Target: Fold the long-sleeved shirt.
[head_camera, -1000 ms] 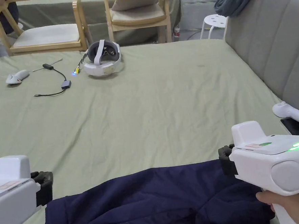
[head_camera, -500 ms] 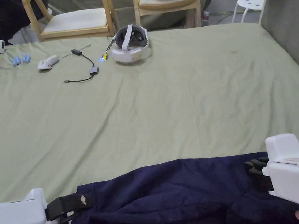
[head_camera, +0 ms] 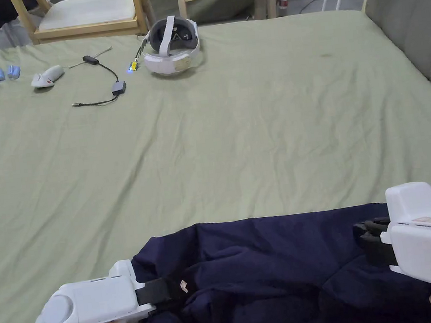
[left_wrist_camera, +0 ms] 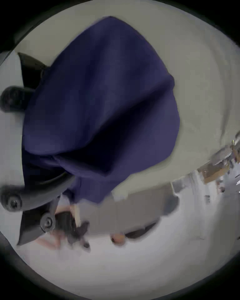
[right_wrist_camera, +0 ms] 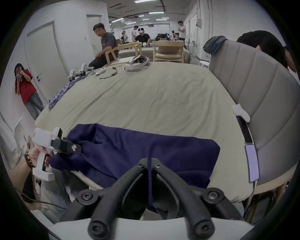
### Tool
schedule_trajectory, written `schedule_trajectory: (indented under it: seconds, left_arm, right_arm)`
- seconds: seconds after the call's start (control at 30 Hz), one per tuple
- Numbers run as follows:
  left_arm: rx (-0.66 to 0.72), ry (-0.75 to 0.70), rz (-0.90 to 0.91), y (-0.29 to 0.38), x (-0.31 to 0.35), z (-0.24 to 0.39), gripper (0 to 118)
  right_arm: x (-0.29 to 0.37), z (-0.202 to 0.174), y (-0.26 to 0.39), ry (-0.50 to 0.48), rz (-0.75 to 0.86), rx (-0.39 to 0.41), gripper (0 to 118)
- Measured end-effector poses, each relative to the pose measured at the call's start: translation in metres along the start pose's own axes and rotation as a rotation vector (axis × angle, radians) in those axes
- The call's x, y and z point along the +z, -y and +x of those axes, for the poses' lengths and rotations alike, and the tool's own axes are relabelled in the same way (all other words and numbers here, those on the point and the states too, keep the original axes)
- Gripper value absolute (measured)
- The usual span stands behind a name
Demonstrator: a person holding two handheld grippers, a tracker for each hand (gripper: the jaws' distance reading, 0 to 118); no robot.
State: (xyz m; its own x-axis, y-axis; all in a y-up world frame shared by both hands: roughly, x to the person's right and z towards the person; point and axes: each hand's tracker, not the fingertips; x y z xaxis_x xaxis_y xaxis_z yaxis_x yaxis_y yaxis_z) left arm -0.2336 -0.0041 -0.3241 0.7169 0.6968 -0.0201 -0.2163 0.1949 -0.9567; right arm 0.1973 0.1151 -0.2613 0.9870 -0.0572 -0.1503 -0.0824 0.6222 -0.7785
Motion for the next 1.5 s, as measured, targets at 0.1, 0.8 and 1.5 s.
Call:
schedule_trajectory:
  seconds: [0.1,0.8,1.5]
  left_arm:
    - [-0.005,0.051,0.024,-0.043,0.011,-0.043,28]
    - [-0.182,-0.197,0.259,-0.019,0.135,0.016,28]
    - [-0.327,0.136,0.006,-0.013,-0.071,0.148,109]
  right_arm:
    - [0.006,-0.001,-0.002,0.008,0.007,0.006,2]
    - [0.009,0.003,-0.002,-0.030,0.040,0.000,2]
    - [0.048,0.045,0.023,0.047,0.061,-0.100,2]
